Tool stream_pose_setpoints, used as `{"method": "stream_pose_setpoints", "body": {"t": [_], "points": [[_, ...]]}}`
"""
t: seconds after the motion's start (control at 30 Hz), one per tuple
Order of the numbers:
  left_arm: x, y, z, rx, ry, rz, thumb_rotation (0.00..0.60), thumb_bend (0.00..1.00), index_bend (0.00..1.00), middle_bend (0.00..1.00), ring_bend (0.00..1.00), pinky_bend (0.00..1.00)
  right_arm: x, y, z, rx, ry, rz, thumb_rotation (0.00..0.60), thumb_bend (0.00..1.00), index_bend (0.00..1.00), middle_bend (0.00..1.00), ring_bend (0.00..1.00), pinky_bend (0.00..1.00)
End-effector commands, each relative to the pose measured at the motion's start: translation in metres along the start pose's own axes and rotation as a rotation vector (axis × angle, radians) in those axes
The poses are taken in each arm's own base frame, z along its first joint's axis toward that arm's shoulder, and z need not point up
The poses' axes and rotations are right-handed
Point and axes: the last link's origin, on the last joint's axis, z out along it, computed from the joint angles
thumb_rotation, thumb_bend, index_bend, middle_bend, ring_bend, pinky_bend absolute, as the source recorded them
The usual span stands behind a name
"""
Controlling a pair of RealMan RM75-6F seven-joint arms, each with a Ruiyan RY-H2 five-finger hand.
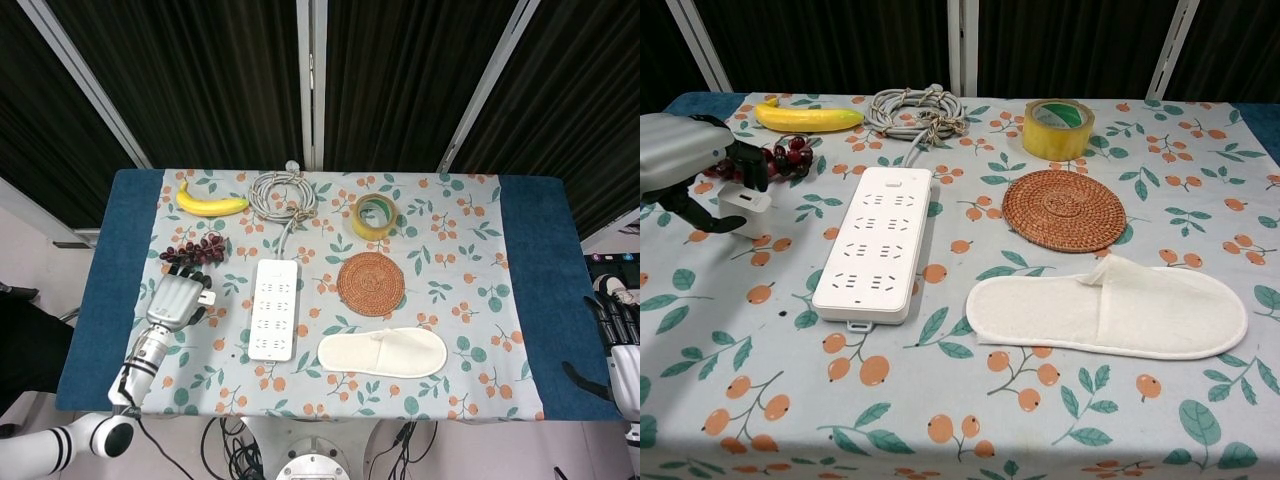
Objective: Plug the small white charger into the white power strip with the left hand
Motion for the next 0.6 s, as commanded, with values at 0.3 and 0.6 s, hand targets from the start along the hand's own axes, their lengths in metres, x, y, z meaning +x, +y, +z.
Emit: {"method": "stream_pose_setpoints", "body": {"t": [0.3,0.6], "points": [[-0.003,-0.003,0.005,0.008,-0.009,0.003,0.600,0.38,0.51,0.54,0.36,0.15,-0.001,0.000,0.001,-0.002,-0.003,0.000,0.600,0.10,0.00,0.01,0.00,0.00],[0.037,0.007,0.014,-0.078,0.104,-0.182,0.600,0.46,0.61,0.67,0.49,0.30,0.000,-0.001,0.001,0.000,0.001,0.001,0.600,0.09,0.00,0.01,0.00,0.00]]}}
